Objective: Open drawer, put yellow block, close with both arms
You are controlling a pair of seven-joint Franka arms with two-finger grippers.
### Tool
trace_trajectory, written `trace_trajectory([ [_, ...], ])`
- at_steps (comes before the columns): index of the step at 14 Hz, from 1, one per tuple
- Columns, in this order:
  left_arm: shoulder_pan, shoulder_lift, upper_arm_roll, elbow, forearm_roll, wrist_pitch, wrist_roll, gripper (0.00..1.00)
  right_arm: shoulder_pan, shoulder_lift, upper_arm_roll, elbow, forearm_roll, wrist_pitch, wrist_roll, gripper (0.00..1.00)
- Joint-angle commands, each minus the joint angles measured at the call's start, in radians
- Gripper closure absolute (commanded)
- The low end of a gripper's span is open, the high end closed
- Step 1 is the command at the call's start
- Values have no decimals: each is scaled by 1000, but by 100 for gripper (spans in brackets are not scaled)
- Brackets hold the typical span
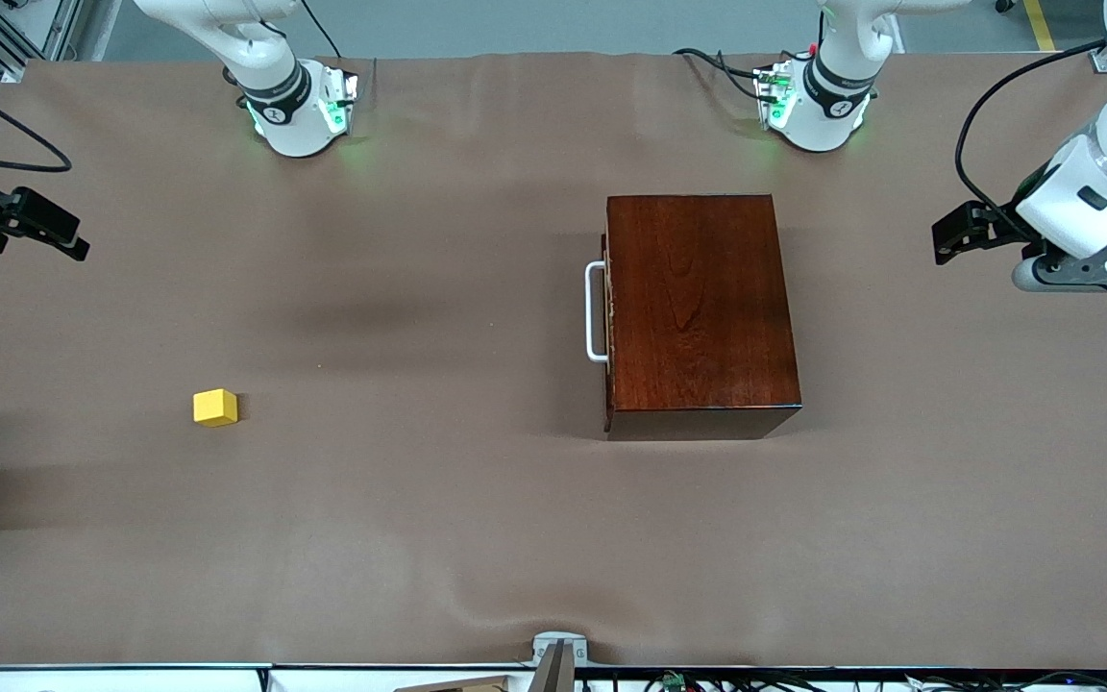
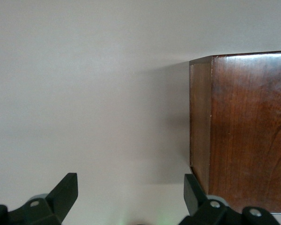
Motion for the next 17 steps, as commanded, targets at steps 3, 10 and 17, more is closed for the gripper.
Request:
trace_trajectory([
  [3,-15,17,-7,36,-57,-2,-147,0,7,-16,-3,-6,-1,-3,7,0],
  [10,-94,57,-7,55,-64,-2,-303,0,6,-16,-3,-6,-1,-3,5,0],
  [17,-187,135,-6,136,-57,-2,-486,0,7,-16,-3,-6,-1,-3,5,0],
])
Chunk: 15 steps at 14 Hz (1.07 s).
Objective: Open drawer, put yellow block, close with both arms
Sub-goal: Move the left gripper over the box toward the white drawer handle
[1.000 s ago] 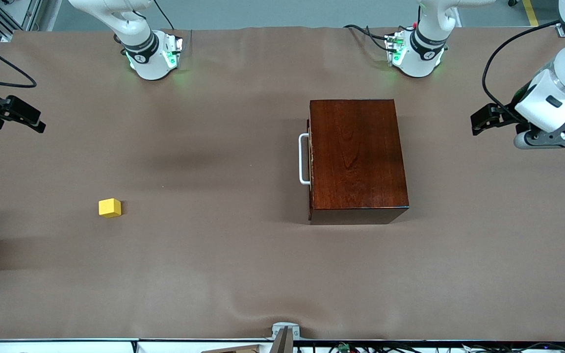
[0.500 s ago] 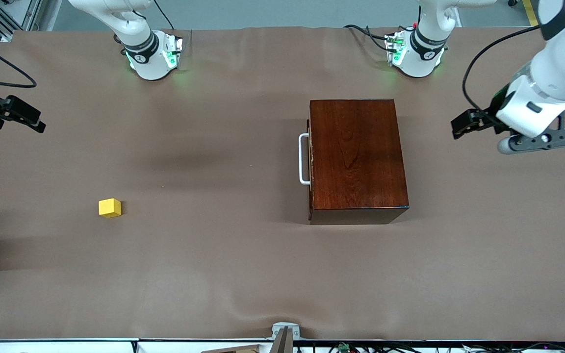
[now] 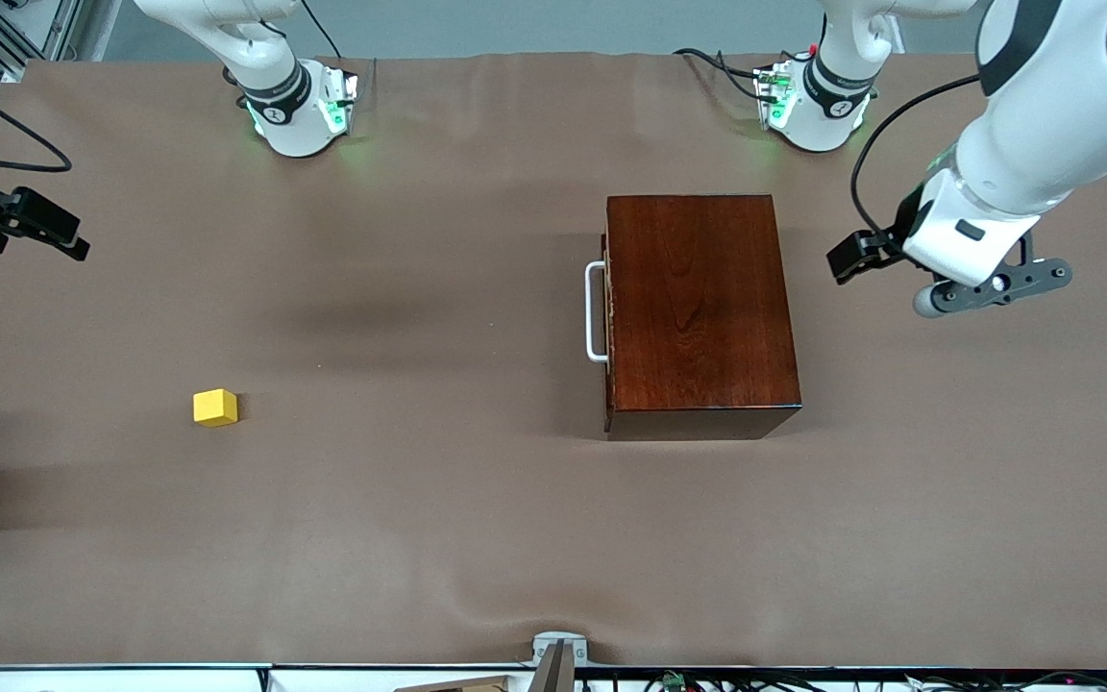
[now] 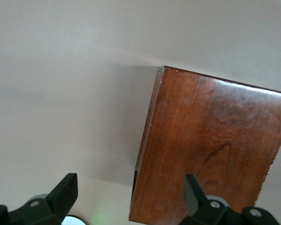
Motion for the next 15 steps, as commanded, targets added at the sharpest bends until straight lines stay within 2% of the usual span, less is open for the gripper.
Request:
trace_trajectory([
  [1,-35,40,4,49,-7,-12,-60,0,6,-16,-3,-6,-1,-4,5,0],
  [5,-78,55,4,55,-5,-7,-140,0,7,-14,-3,-6,-1,-3,5,0],
  [15,-214,181,9,176,2,-2,-370,0,9,-14,-1,-6,0,-1,11,0],
])
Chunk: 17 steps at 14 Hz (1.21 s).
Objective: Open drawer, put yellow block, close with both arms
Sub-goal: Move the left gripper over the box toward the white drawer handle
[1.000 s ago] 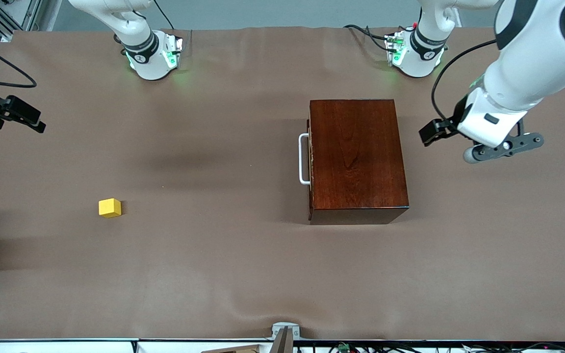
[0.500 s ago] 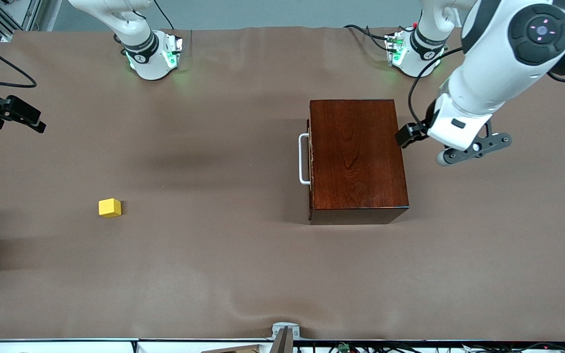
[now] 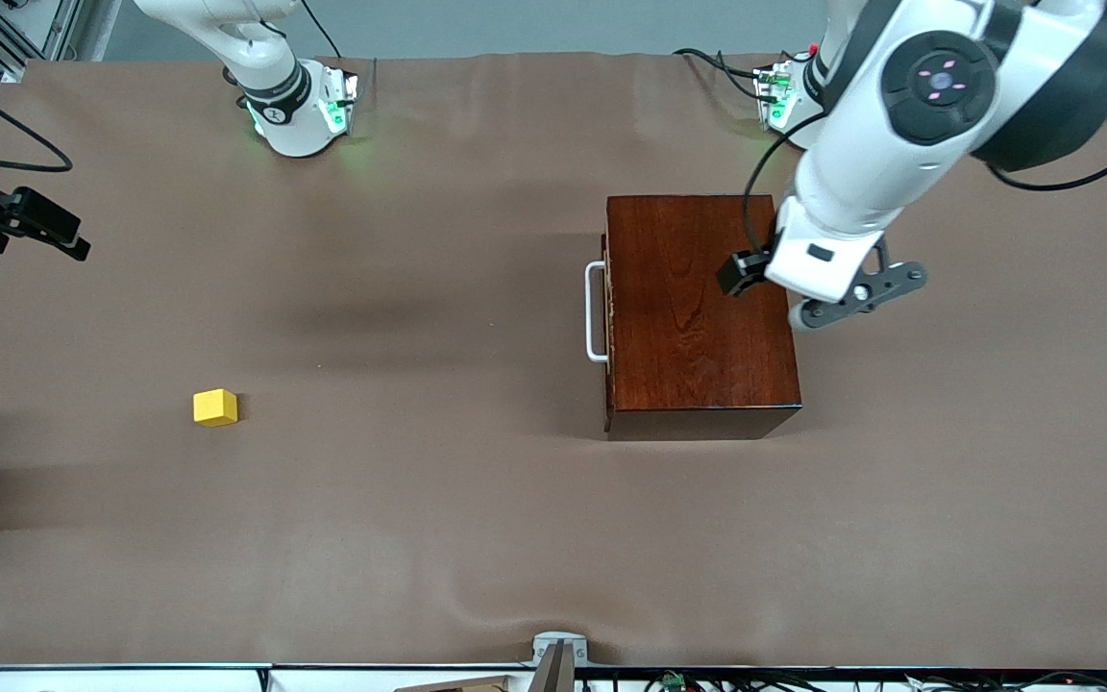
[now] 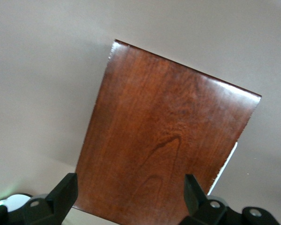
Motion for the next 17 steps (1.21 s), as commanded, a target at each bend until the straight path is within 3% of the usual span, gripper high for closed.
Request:
trace_trajectory([
  [1,-36,59,9,85,2,-7,-57,0,5,-16,-2,-6,0,-4,13,0],
  [9,-144,117,17,114,34,110,-185,0,-3,-14,-5,7,3,-1,4,0],
  [12,-222,180,18,145,71,123,-240,0,0,-14,-7,8,2,0,4,0],
  [17,-322,265,20,148,140,263,-340,0,5,-12,-5,7,3,-3,10,0],
])
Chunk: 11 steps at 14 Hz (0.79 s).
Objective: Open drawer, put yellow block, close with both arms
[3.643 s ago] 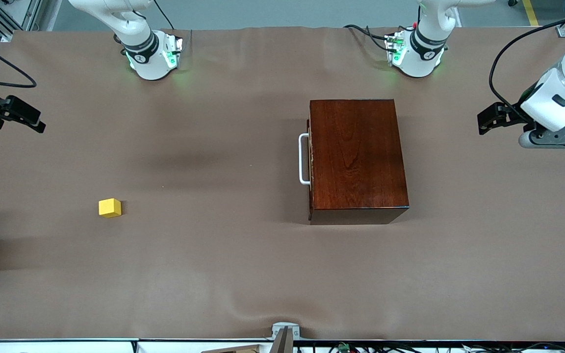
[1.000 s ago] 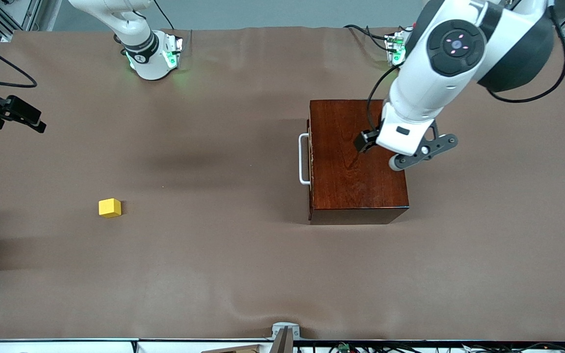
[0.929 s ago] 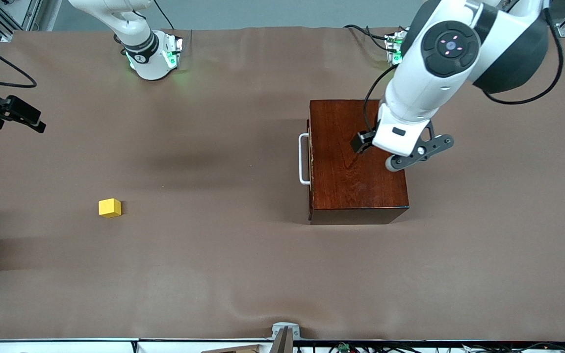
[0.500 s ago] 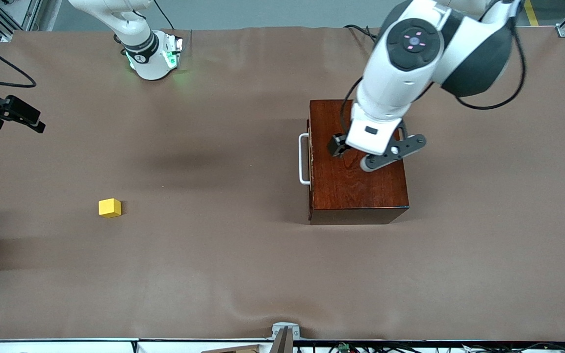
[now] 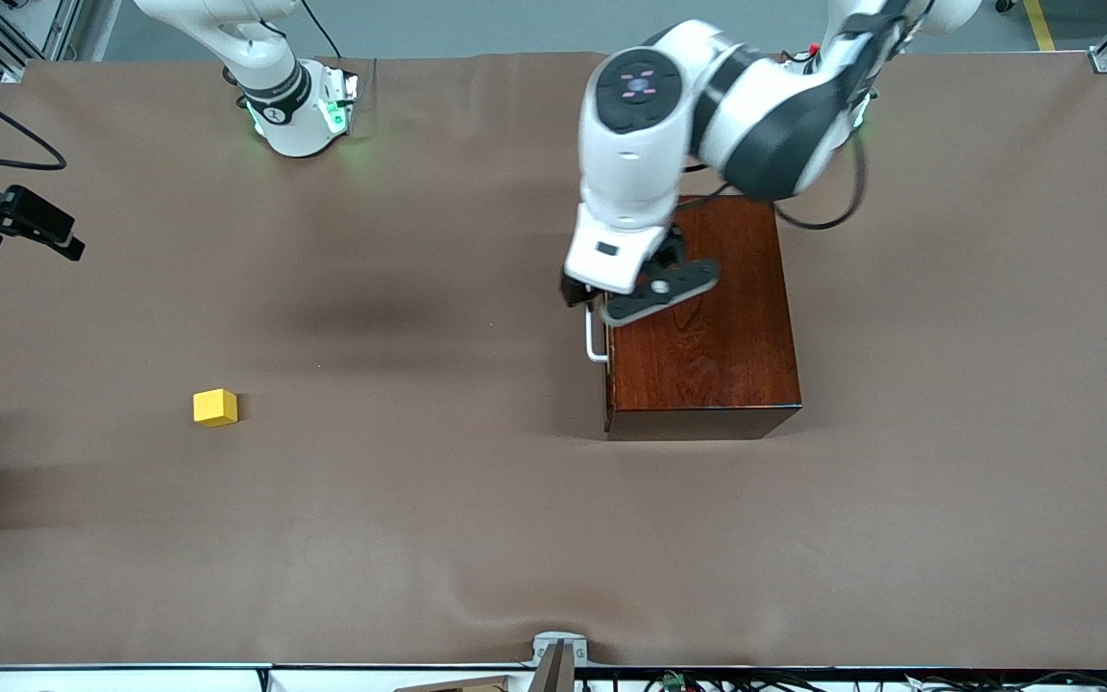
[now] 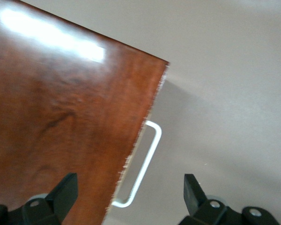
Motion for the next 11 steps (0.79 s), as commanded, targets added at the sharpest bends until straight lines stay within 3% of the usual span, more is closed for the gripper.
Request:
trace_trajectory([
  [1,-50,58,11,48,29,46,-27,0,5,-12,-1,-2,3,-5,10,0],
  [11,-159,176,8,43,93,49,-12,0,8,-6,0,-2,3,-5,10,0],
])
